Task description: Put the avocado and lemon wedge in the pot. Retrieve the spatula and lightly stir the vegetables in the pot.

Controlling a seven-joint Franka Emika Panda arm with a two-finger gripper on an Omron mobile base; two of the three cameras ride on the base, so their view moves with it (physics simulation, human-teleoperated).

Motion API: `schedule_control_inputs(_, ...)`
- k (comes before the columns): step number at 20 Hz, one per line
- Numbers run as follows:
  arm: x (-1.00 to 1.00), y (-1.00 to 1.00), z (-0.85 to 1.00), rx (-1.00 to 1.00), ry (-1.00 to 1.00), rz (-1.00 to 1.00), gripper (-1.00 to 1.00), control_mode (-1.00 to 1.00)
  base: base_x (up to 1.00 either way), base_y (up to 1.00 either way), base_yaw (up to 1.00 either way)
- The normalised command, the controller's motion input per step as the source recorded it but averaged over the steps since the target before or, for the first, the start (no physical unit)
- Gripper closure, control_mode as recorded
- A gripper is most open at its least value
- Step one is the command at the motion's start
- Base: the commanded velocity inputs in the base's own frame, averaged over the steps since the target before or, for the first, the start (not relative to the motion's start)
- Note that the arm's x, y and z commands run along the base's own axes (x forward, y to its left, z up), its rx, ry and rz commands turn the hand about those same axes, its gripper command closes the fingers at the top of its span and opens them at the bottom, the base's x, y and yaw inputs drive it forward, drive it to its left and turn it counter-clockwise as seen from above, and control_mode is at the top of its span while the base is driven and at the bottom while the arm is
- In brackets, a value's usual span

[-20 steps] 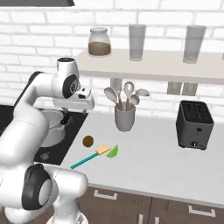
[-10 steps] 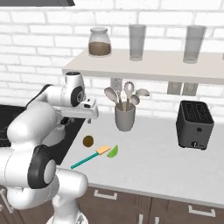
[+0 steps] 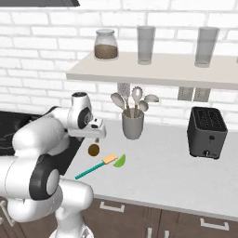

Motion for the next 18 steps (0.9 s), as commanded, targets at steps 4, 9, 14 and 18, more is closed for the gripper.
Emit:
schedule_control_inputs(4,0.0,-0.05,-0.5,0.0,-0.01,0.0,-1.0,-1.0,0.0,0.0,0.0)
schedule_control_inputs(9,0.02,-0.09,-0.41,0.0,0.0,0.0,-1.0,-1.0,0.0,0.0,0.0)
schedule_control_inputs(14,0.15,-0.01,-0.33,0.0,0.0,0.0,-1.0,-1.0,0.0,0.0,0.0)
schedule_control_inputs(18,0.22,0.0,-0.21,0.0,0.0,0.0,-1.0,-1.0,0.0,0.0,0.0)
